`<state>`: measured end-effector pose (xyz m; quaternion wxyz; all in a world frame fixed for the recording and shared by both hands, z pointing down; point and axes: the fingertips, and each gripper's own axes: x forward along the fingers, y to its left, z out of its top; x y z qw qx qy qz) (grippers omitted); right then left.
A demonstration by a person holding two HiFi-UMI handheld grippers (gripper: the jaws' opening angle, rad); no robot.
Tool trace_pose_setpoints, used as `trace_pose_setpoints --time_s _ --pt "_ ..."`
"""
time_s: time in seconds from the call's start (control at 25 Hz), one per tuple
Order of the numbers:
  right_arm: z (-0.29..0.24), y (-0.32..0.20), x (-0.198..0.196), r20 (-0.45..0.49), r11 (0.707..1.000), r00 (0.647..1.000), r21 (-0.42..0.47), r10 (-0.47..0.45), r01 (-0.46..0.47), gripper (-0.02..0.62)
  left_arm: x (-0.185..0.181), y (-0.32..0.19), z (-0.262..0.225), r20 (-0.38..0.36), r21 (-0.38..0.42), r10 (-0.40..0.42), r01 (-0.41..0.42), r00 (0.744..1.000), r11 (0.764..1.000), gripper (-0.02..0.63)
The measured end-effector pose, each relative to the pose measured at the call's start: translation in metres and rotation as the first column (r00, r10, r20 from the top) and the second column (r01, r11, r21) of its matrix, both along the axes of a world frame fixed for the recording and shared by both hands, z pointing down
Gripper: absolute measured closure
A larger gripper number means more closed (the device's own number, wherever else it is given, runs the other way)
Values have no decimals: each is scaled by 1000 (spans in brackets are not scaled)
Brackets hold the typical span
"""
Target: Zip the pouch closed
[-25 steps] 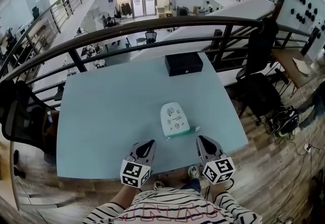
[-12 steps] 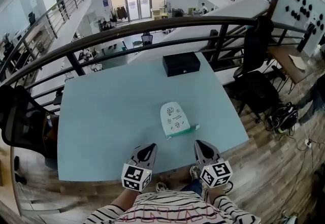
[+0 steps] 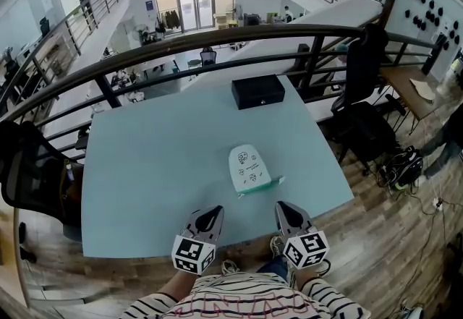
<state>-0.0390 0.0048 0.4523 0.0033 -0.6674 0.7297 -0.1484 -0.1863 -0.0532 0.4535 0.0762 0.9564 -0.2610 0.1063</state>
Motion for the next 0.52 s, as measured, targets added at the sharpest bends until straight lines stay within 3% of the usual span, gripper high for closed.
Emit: trace_pose_setpoints --time_s 0.52 --pt "-1 -11 -3 -8 1000 1000 -11 -7 7 569 -1 -10 -3 0 5 -3 3 1000 1000 583"
